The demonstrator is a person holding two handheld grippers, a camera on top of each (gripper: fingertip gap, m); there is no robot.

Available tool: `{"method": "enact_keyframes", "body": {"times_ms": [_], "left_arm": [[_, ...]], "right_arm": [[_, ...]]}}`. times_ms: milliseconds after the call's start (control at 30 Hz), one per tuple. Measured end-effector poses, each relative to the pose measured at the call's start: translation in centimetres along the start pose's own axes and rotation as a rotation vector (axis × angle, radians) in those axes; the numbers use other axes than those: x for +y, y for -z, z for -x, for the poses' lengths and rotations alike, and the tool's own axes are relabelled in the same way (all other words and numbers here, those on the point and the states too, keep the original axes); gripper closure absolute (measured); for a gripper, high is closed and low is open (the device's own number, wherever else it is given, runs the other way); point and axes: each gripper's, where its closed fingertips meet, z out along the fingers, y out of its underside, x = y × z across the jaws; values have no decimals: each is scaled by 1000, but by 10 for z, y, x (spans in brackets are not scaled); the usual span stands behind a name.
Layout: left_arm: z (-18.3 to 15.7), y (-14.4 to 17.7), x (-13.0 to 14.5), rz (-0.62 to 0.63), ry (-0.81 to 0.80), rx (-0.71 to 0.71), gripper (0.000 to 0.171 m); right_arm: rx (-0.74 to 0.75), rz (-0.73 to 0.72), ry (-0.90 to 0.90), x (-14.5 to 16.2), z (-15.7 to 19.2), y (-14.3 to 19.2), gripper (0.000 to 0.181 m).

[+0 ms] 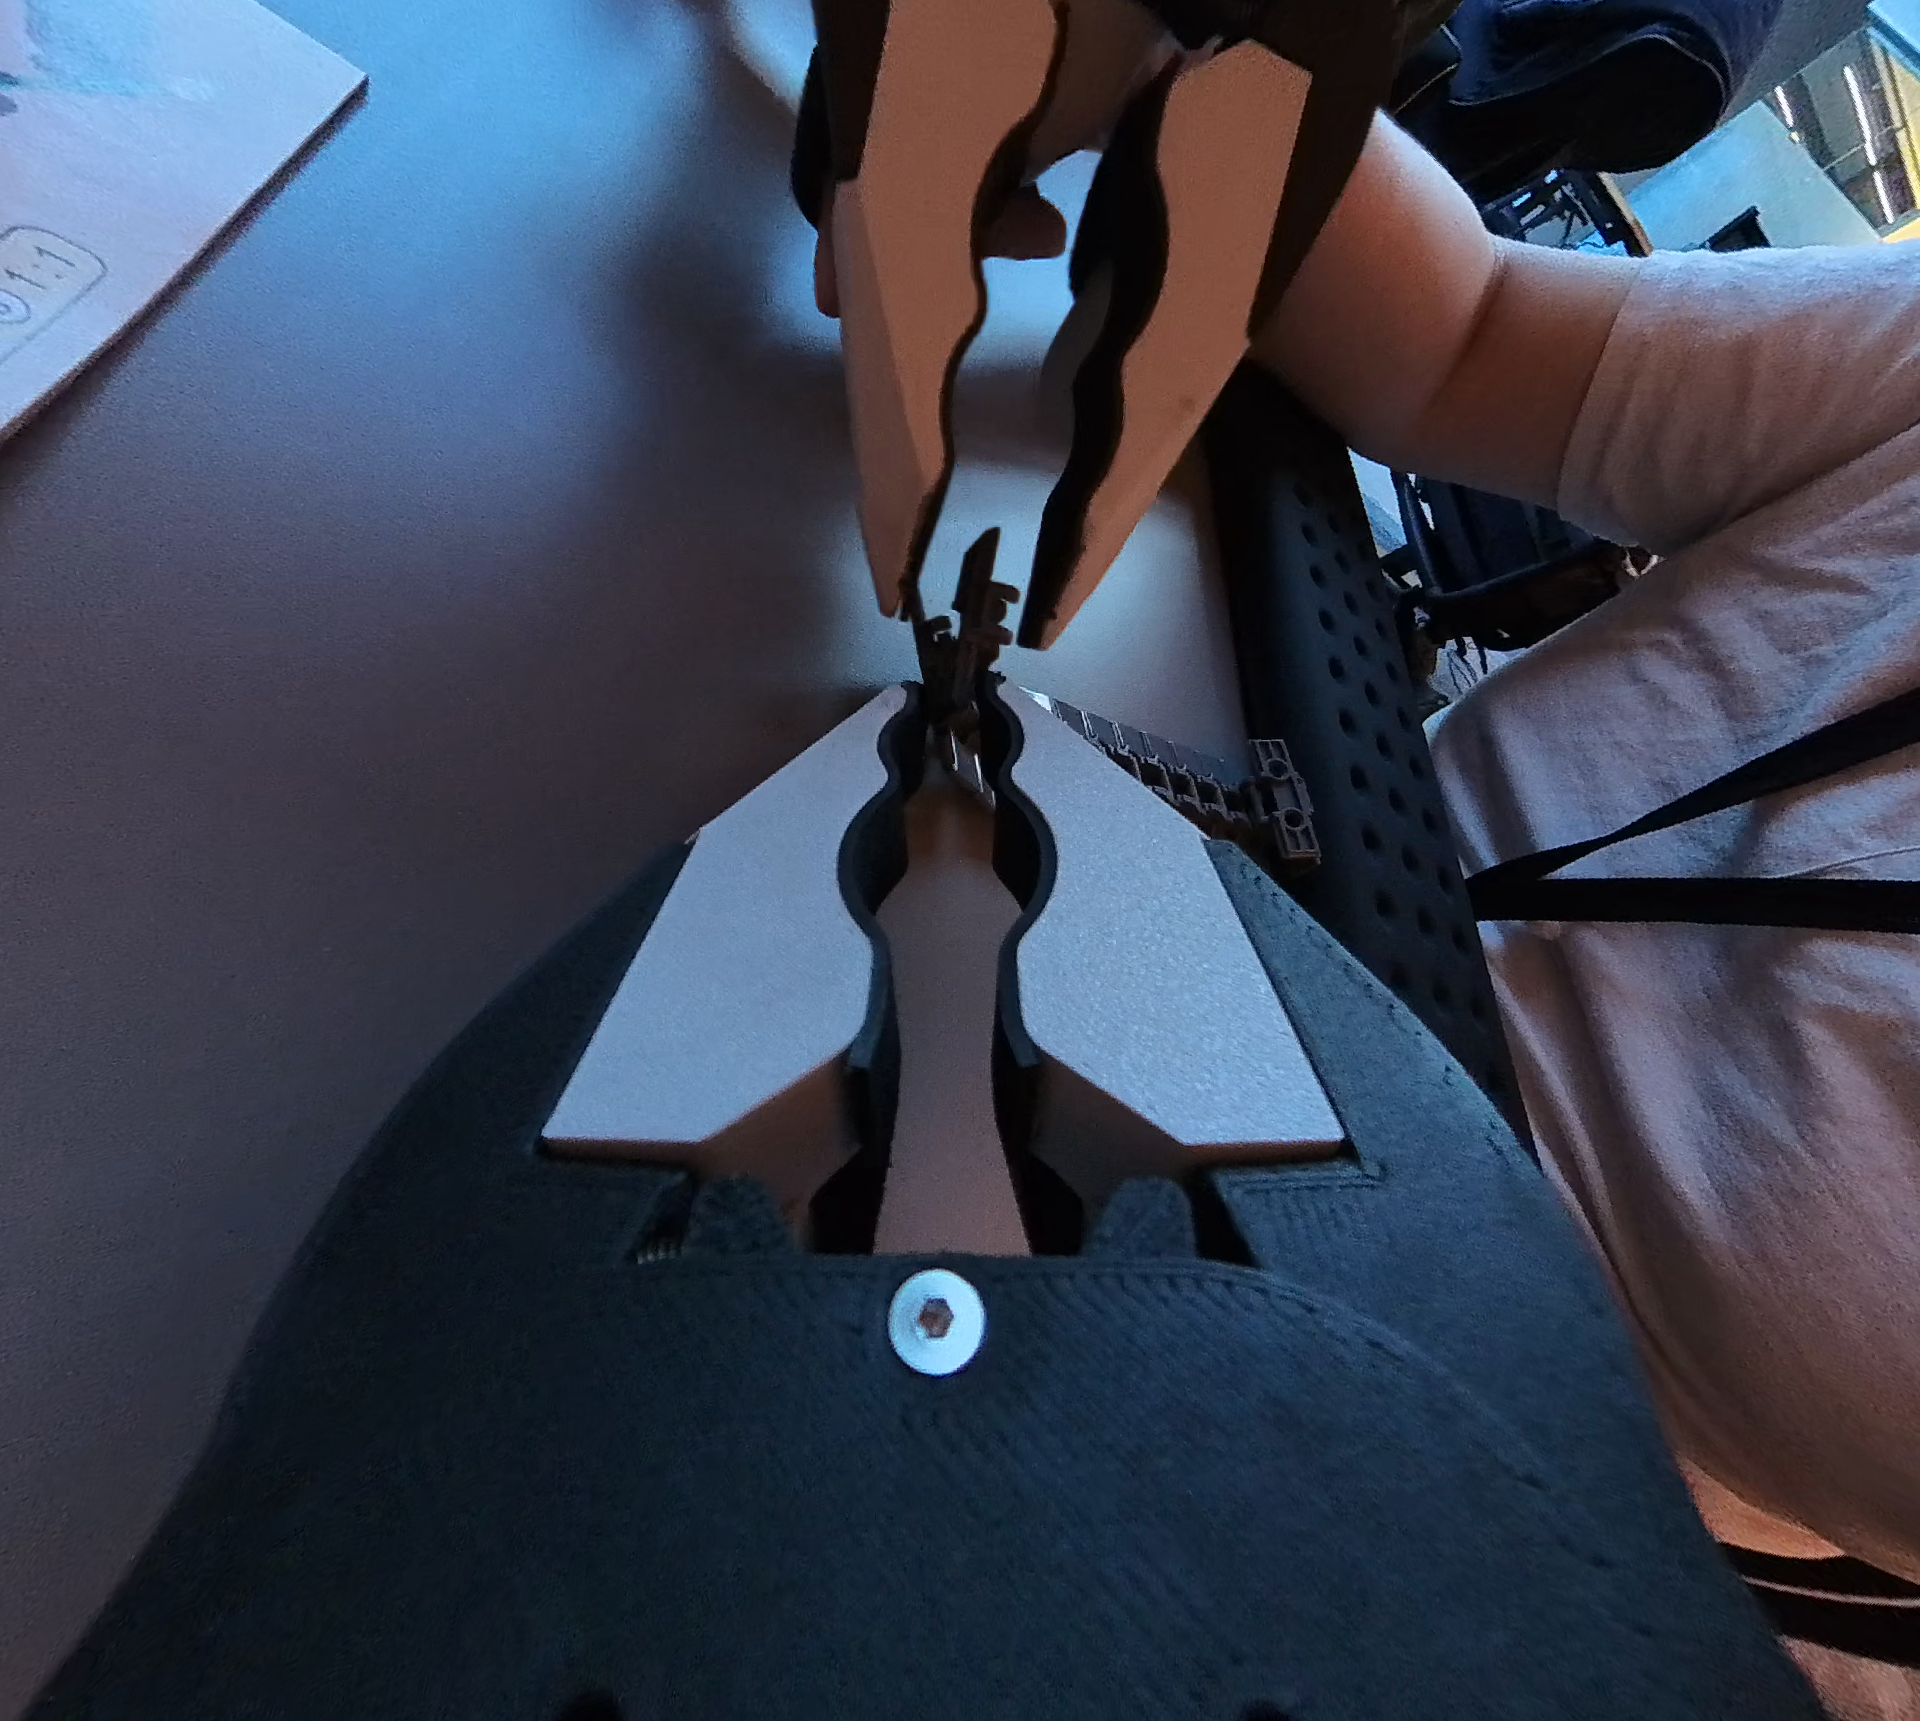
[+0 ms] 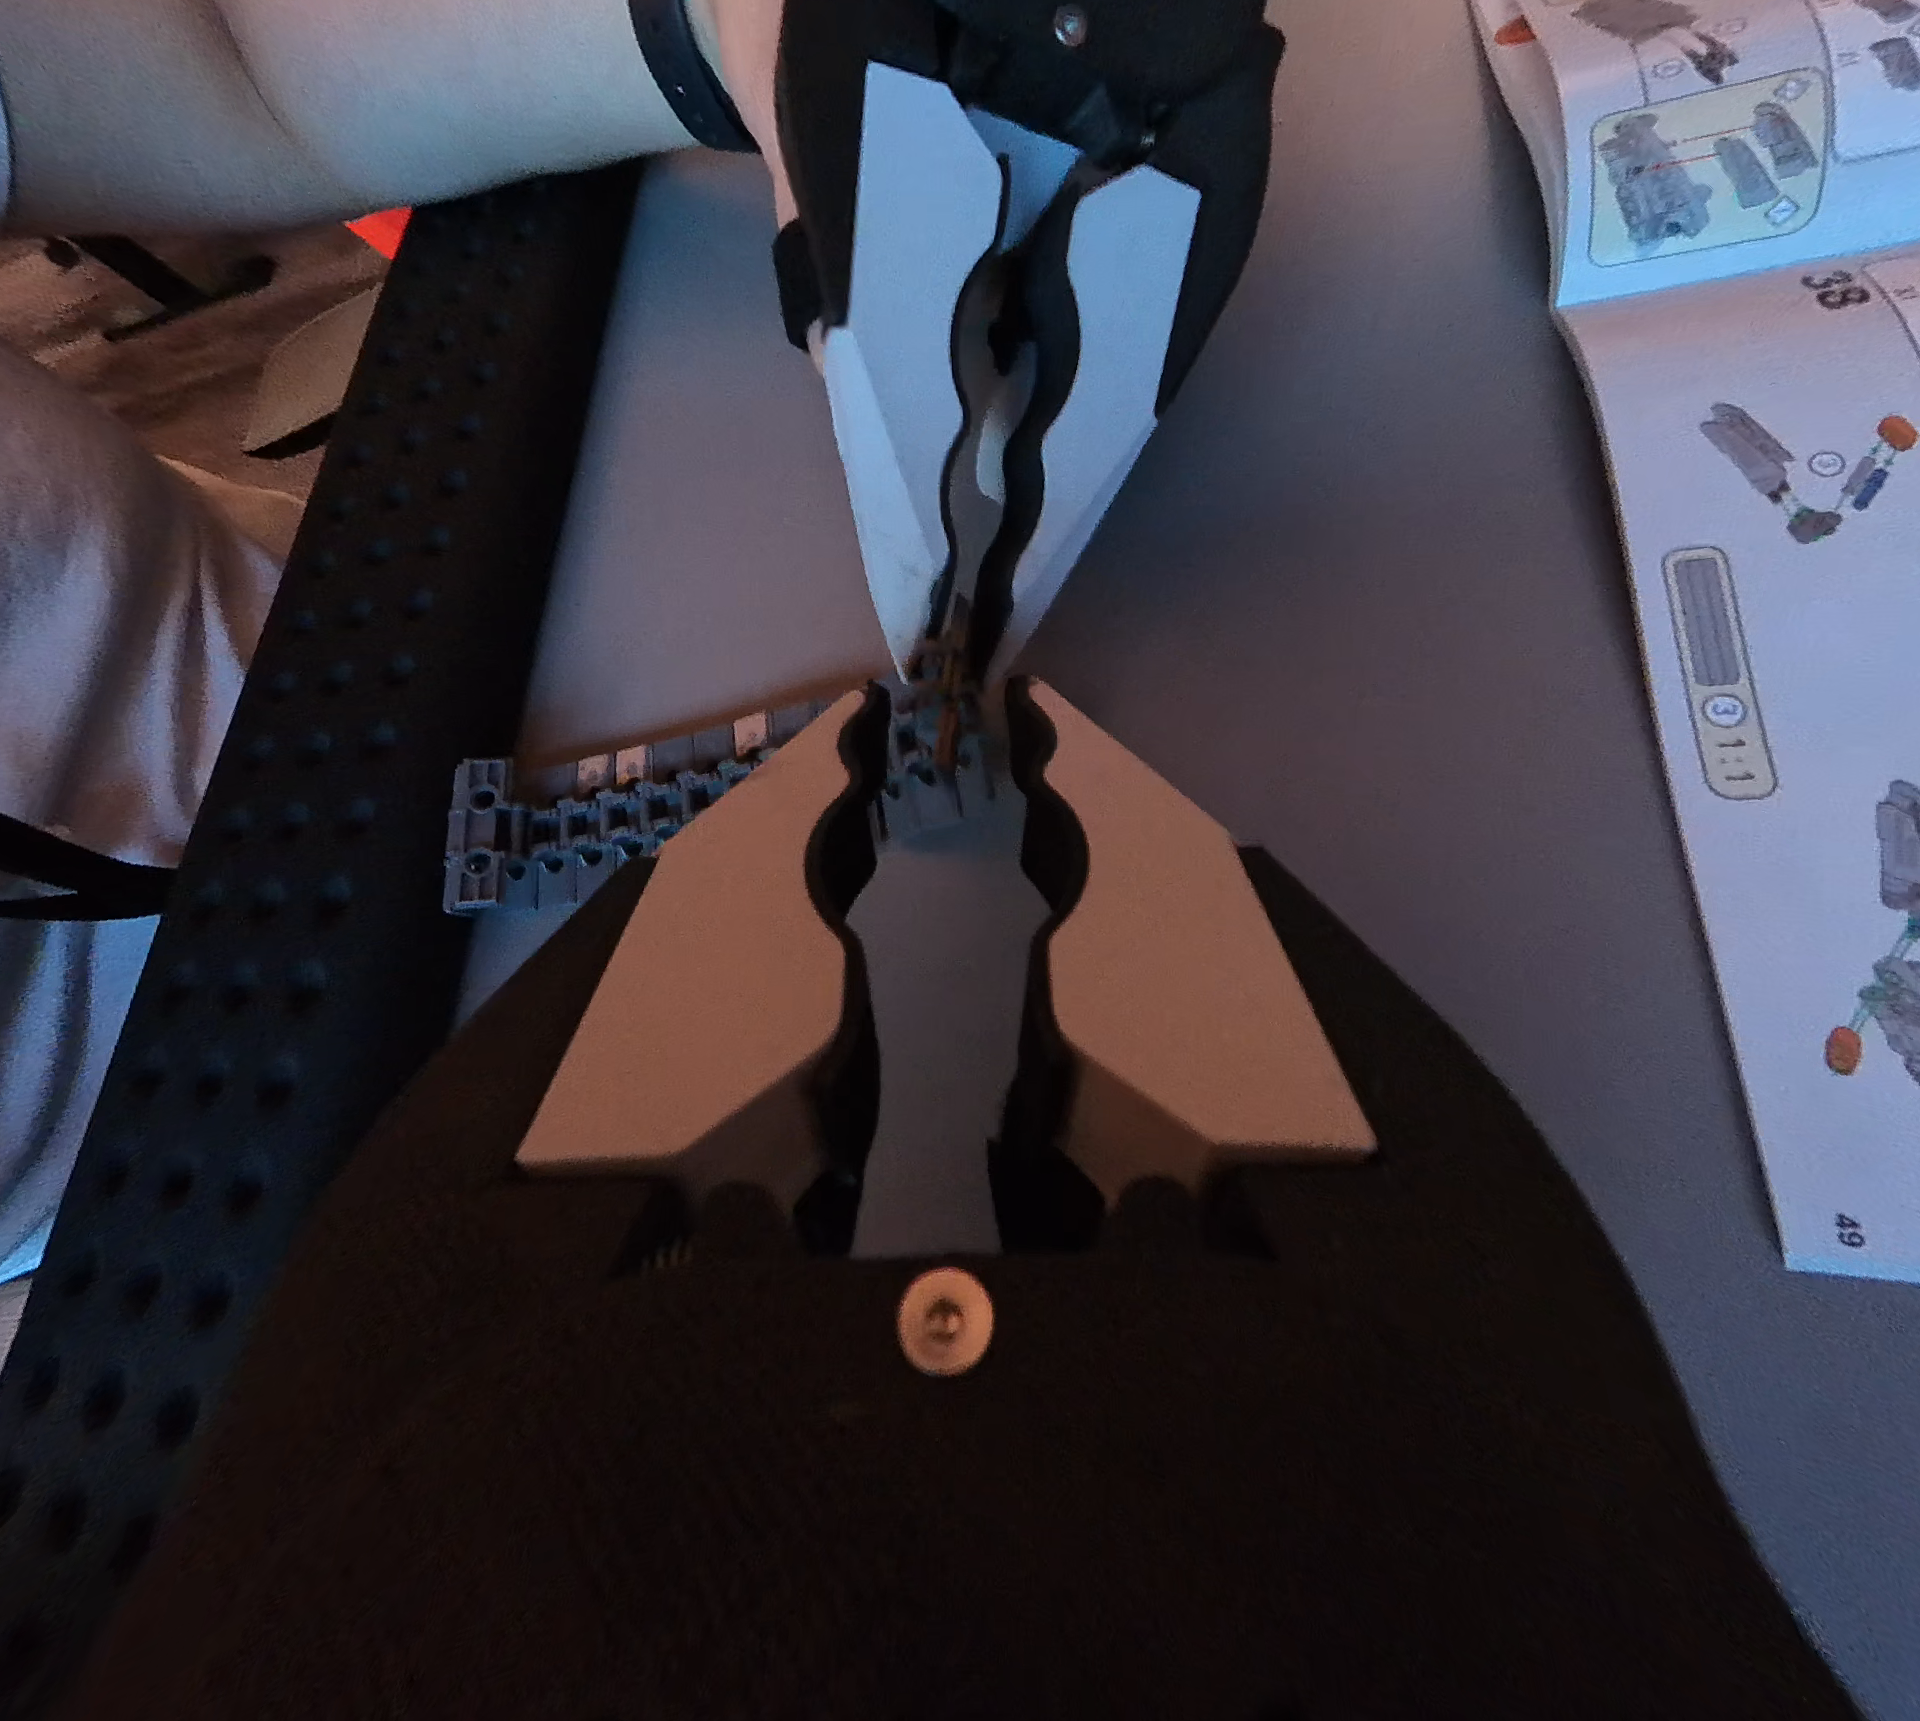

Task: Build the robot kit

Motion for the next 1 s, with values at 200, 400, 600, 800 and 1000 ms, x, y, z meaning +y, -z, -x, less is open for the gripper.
{"method": "enact_keyframes", "body": {"times_ms": [200, 400, 600, 800, 1000], "left_arm": [[1, -1, 0, 3, -10, -19, 164], [1, 0, 0, 1, -23, -24, 164], [-1, 0, 0, 1, -37, -24, 165], [0, -3, 4, 32, -67, -54, 165], [3, -7, 11, 82, -121, -113, 169]], "right_arm": [[-54, 46, -75, 12, 2, -3, 162], [-155, -17, -266, 10, 0, -2, 155], [-241, -44, -354, 7, 4, -2, 161], [-318, -66, -458, 8, 5, -1, 161], [-290, -41, -413, 14, 2, -3, 172]]}}
